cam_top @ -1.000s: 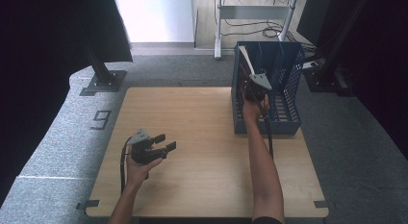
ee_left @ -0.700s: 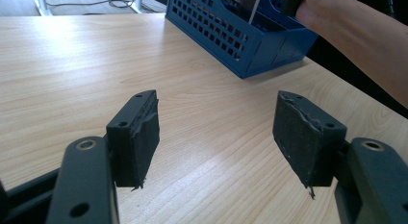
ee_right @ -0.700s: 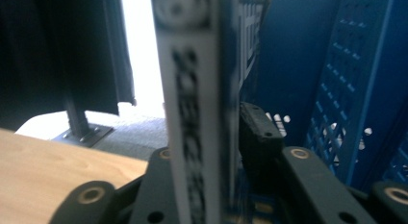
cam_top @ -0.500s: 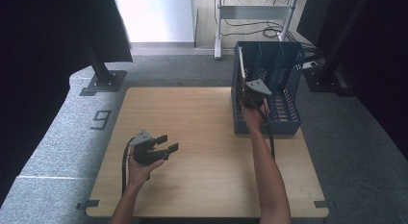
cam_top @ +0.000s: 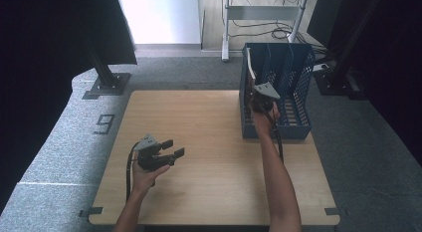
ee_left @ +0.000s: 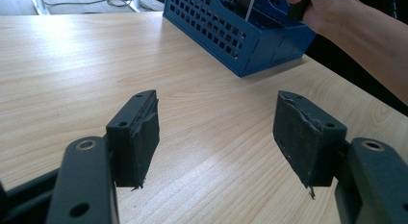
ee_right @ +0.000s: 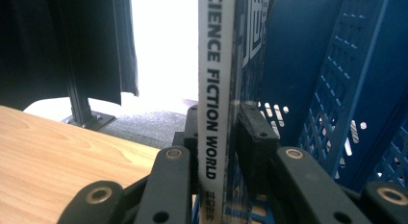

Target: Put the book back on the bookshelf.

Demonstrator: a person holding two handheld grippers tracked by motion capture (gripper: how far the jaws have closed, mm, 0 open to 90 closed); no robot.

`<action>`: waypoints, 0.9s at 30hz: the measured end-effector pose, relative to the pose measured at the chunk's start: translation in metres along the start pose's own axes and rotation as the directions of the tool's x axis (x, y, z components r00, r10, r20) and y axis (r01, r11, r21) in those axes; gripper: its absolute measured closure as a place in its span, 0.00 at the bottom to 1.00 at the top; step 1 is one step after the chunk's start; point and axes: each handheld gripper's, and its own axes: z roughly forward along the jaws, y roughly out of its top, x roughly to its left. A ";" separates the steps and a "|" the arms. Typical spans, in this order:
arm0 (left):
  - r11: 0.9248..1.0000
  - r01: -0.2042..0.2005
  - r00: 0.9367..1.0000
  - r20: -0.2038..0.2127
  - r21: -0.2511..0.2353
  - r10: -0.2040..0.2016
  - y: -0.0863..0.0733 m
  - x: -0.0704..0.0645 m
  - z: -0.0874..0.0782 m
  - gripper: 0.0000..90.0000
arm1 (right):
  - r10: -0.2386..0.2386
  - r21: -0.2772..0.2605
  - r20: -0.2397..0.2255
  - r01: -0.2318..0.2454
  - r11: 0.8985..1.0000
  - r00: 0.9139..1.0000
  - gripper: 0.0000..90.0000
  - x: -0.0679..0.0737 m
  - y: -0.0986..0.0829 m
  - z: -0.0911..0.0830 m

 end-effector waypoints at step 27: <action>1.000 -0.003 1.000 0.000 0.005 0.003 0.000 0.000 0.000 0.36 | 0.033 0.022 -0.039 -0.032 0.999 0.999 0.59 -0.001 0.003 0.001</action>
